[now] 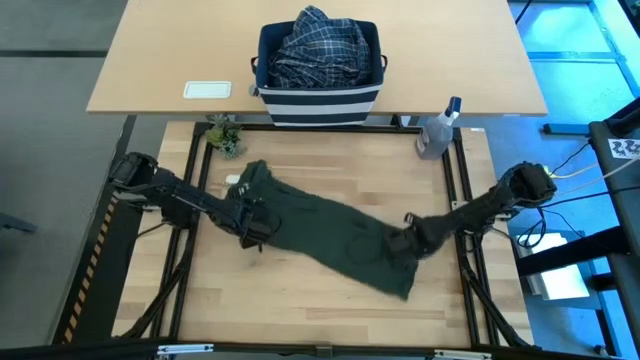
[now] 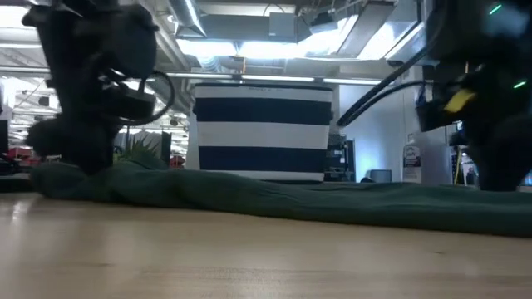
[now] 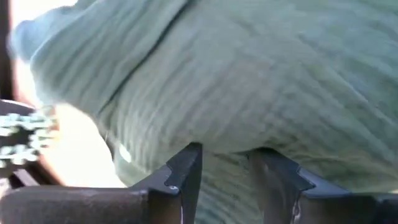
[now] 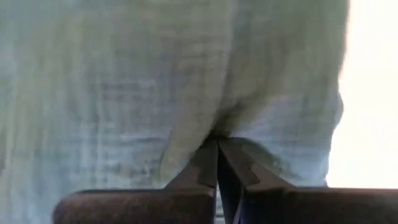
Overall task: Fold Laundry from Bin
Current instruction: Fold the green polo shirt
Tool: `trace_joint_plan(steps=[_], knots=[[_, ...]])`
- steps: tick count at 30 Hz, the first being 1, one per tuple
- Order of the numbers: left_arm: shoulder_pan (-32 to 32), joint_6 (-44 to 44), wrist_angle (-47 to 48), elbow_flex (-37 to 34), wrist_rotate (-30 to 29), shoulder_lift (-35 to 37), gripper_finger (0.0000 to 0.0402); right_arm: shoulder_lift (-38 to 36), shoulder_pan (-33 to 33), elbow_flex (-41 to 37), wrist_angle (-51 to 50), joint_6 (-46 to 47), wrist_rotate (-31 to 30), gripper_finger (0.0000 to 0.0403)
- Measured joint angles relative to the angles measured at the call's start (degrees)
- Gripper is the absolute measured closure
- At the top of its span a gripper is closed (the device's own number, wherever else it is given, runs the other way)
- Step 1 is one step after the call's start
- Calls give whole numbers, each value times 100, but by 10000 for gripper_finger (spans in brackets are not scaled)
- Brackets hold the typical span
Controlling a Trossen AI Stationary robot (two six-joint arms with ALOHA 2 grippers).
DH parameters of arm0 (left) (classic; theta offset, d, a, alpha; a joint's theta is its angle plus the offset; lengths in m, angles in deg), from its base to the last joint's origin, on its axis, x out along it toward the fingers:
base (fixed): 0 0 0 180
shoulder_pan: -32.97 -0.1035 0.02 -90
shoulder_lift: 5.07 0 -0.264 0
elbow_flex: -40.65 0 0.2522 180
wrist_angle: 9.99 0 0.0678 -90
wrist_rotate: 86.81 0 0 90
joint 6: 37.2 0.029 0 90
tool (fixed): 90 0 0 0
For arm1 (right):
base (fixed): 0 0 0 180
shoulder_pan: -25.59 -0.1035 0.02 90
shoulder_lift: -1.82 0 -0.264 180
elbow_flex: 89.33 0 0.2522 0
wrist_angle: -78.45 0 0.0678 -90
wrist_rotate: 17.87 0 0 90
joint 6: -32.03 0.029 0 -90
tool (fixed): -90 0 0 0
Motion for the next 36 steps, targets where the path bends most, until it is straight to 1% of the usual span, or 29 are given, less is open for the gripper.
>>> trace_joint_plan(steps=[3, 6, 10, 12, 14, 17, 22, 25, 27, 29, 31, 33, 35, 36], knots=[[-291, 223, -49, 0, -167, 0, 278, 23, -483, 182, 466, 5, 272, 402], [-576, 442, -115, 0, -337, 0, 278, 23, -851, 259, 1306, 13, 397, 402], [-936, 954, -458, 0, -548, 0, 278, 23, -1121, 276, 2480, -27, 369, 402], [-1111, 1330, -755, 0, -664, 0, 278, 21, -1158, 289, 2814, -175, 333, 402], [-1248, 1677, -1011, 14, -720, 0, 278, 21, -1140, 345, 2755, -346, 251, 402], [-1337, 2127, -1022, 225, -685, 1, 278, 16, -1023, 445, 2313, -612, -60, 402], [-1134, 2247, -779, 764, -721, 32, 278, 13, -529, 519, 1407, -927, -625, 402], [-962, 2068, -755, 997, -582, 37, 278, 13, -143, 522, 1020, -1106, -814, 402], [-795, 1864, -716, 1090, -351, 37, 278, 13, 120, 522, 964, -1275, -916, 402], [-607, 1522, -425, 1110, -313, 37, 278, 13, 354, 524, 980, -1536, -925, 402], [-451, 996, 296, 1108, -522, 37, 278, 12, 545, 524, 1046, -1746, -923, 402], [-355, 259, 1240, 1108, -794, 37, 278, 10, 684, 524, 1035, -1896, -917, 402], [-323, -518, 2037, 1104, -858, 37, 278, 10, 772, 524, 1040, -1999, -858, 402], [-311, -766, 2186, 1104, -835, 37, 278, 10, 801, 524, 1040, -2030, -846, 402]])
